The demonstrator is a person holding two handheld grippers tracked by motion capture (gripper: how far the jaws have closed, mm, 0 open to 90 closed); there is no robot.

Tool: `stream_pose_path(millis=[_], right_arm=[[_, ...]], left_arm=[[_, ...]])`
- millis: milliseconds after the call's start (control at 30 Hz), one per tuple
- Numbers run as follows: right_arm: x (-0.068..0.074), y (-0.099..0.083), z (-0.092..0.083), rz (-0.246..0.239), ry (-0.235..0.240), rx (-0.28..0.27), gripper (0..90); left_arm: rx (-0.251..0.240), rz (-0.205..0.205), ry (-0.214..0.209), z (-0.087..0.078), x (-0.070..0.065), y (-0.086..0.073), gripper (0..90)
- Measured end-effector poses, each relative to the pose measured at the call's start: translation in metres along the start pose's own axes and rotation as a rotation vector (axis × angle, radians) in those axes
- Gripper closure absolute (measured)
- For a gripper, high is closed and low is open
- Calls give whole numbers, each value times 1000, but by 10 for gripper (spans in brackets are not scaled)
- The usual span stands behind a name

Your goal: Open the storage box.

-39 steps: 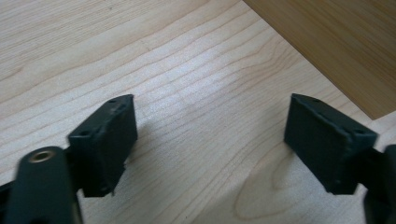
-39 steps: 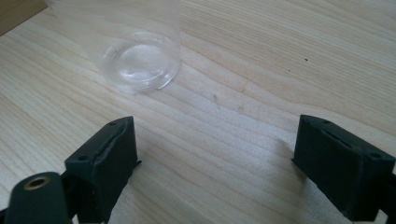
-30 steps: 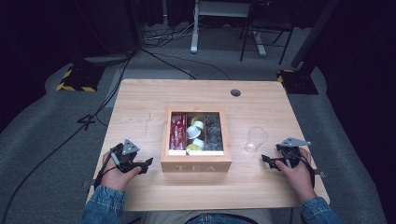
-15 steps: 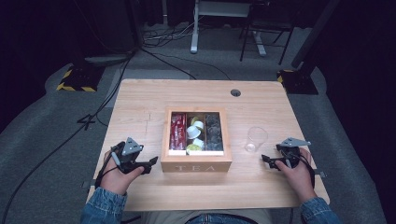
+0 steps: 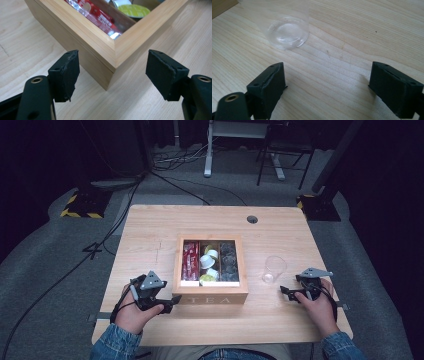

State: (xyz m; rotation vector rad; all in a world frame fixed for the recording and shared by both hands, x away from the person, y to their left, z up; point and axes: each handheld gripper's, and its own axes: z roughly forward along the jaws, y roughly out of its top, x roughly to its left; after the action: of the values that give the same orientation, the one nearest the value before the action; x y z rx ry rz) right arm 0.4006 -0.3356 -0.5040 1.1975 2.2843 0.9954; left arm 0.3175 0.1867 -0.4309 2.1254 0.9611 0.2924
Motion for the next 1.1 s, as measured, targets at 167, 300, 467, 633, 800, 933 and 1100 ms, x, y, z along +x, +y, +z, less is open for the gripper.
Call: stream_pose_path(millis=[167, 300, 467, 633, 800, 933, 1100], right_arm=[[0, 0, 0, -1, -2, 1, 132], [0, 0, 0, 1, -3, 1, 135], [5, 0, -1, 15, -24, -2, 191], [10, 4, -5, -3, 0, 23, 304], [25, 14, -16, -45, 30, 17, 366], [34, 20, -25, -68, 40, -8, 379], [41, 26, -35, -76, 58, -33, 391]], left_arm=[[34, 11, -7, 10, 0, -4, 409], [32, 12, -4, 10, 0, -4, 496], [36, 14, -11, 9, 2, -4, 556], [68, 42, -5, 6, 2, -2, 601], [82, 75, 7, 5, 1, -2, 638], [84, 82, 16, 5, 1, -2, 674], [83, 89, 17, 3, 0, -1, 695]])
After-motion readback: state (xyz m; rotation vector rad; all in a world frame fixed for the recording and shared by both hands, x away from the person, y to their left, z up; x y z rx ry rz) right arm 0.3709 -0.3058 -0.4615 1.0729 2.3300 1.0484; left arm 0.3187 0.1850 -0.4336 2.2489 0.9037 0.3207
